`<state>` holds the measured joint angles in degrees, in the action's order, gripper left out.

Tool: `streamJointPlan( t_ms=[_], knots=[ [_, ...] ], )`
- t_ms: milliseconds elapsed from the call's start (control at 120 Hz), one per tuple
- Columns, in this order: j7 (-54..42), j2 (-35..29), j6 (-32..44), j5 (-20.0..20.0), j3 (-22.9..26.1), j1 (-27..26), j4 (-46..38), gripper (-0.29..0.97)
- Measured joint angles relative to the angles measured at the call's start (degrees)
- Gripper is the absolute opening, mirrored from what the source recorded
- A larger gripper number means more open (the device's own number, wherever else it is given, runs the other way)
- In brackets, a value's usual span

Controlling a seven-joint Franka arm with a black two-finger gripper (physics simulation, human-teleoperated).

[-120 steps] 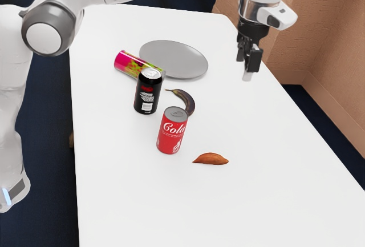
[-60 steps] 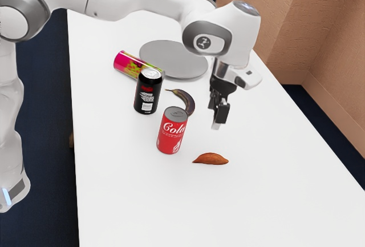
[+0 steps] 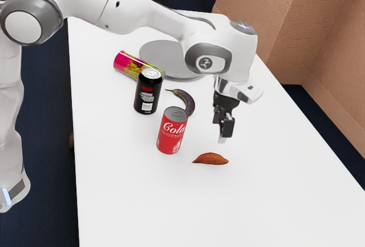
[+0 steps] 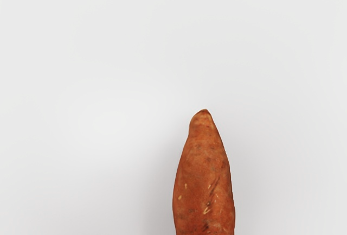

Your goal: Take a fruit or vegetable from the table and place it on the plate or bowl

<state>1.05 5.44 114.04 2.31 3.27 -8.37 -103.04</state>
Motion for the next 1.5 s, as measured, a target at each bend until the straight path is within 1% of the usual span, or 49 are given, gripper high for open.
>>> streamJointPlan(
  t_ms=[567, 1500],
  knots=[
    [1.4, 1.3, 5.8, 0.2, 0.3, -0.2, -6.0, 0.68],
    [2.3, 2.4, 11.5, 0.3, 0.8, -0.9, -9.4, 0.68]
  ],
)
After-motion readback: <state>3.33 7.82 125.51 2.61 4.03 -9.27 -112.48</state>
